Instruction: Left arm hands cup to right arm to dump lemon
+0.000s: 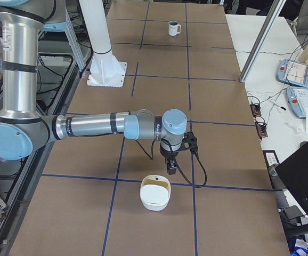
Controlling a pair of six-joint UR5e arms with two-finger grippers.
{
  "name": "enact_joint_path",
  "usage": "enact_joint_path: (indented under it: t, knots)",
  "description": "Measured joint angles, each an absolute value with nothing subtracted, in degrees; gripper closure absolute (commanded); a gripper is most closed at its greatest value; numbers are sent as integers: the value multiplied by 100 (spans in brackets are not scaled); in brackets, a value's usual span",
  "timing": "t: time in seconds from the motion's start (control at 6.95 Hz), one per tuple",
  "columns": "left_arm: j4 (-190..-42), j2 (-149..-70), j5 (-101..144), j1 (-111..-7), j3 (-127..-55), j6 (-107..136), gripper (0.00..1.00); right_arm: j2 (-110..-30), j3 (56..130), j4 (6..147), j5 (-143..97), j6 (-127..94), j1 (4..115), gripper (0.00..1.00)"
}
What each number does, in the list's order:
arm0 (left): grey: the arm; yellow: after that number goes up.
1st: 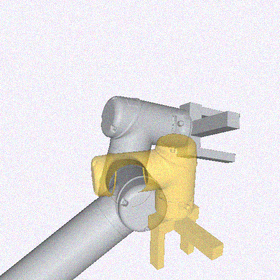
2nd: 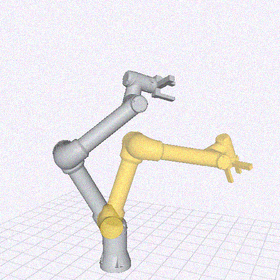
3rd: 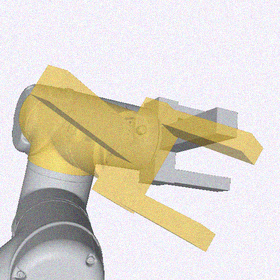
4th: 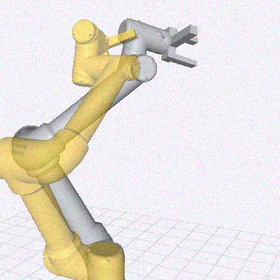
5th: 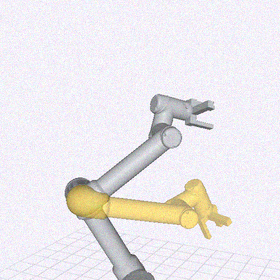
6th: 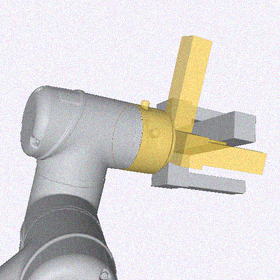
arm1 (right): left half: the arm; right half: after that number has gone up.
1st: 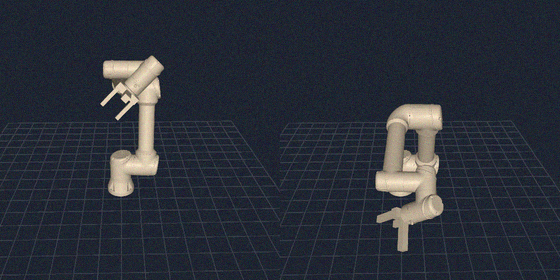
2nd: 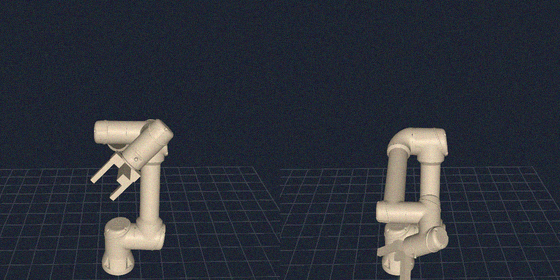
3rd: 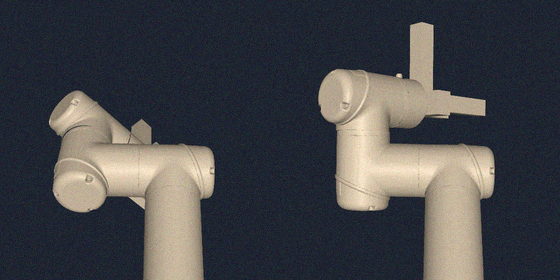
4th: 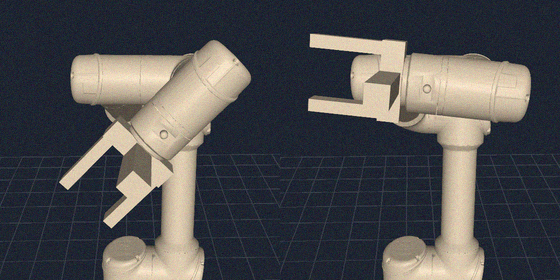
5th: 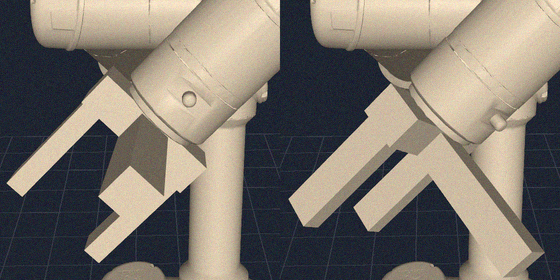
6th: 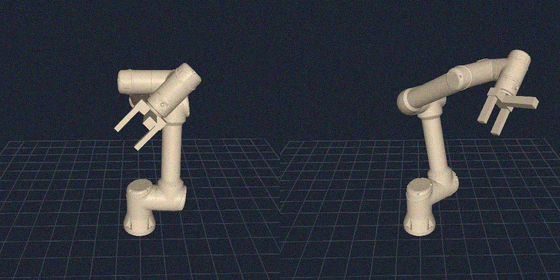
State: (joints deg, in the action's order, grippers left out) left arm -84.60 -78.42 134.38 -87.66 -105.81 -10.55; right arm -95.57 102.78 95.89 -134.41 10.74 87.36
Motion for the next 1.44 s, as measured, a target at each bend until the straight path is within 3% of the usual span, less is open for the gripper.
enact_joint_path:
  t: [0.58,1.44]
  knots:
    - [-8824,-8501,13534,-8564,-10566,-1013,0,-9541,10259,9589,-13445,1010,8729,0]
    - [-11086,-8506,12838,-6819,-10061,2769,0,-9545,10289,9580,-13447,905,8728,0]
